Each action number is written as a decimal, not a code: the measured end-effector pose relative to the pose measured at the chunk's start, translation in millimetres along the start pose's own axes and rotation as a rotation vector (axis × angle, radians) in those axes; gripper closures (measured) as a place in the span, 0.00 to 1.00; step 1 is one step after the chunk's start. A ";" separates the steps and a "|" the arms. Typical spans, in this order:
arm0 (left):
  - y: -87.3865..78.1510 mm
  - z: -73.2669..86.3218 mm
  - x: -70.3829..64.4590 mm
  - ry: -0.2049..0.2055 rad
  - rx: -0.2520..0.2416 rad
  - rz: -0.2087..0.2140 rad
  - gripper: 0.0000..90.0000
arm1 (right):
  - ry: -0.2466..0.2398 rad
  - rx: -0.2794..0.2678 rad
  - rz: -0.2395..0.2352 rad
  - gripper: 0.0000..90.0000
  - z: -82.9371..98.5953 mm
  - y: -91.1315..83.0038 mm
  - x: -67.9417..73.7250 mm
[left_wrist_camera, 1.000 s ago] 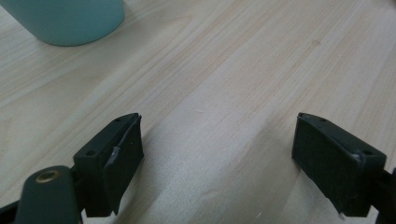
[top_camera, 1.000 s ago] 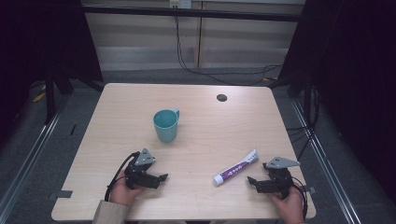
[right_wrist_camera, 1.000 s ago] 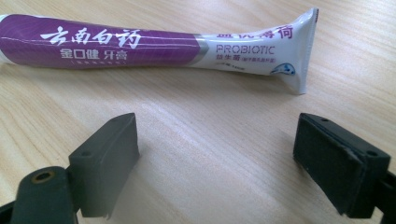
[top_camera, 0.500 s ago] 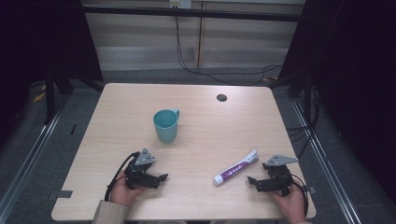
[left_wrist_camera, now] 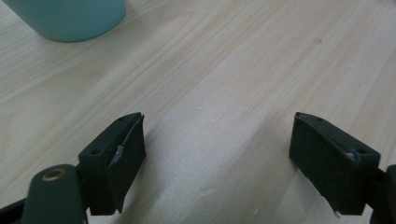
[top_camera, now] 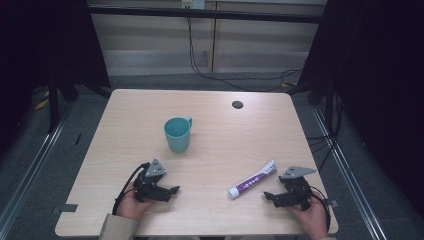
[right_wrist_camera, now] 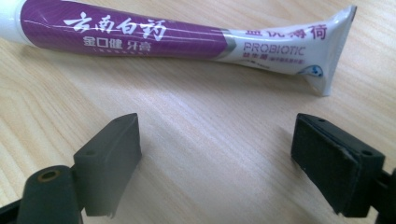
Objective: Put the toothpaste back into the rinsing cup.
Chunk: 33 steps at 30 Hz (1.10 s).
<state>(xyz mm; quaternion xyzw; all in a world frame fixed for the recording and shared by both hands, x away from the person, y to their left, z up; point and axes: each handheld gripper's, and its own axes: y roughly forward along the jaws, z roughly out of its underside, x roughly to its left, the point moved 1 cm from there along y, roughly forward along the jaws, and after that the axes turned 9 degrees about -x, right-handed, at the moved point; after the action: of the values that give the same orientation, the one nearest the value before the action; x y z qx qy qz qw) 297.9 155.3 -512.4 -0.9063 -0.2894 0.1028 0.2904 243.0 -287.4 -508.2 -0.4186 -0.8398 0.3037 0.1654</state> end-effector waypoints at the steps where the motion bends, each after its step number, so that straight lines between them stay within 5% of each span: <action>1: -0.1 0.4 0.2 0.001 -0.002 0.001 0.20 | -0.007 0.003 0.002 0.17 -1.3 -0.3 0.2; 10: -0.6 3.1 1.1 0.006 -0.026 0.014 0.20 | -0.034 -0.023 -0.037 0.17 -21.8 -4.5 0.4; 26: -0.7 3.2 1.3 0.007 -0.027 0.015 0.20 | -0.181 0.060 -0.090 0.17 -52.9 14.2 8.2; 33: -0.7 3.2 1.3 0.007 -0.027 0.016 0.20 | -0.197 0.065 -0.097 0.18 -56.3 18.2 9.7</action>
<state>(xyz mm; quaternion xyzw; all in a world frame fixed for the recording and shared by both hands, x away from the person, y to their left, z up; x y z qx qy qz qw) 297.5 158.0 -514.6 -0.9127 -0.2826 0.0978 0.2786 278.2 -250.3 -477.0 -0.3402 -0.8608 0.3621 0.1101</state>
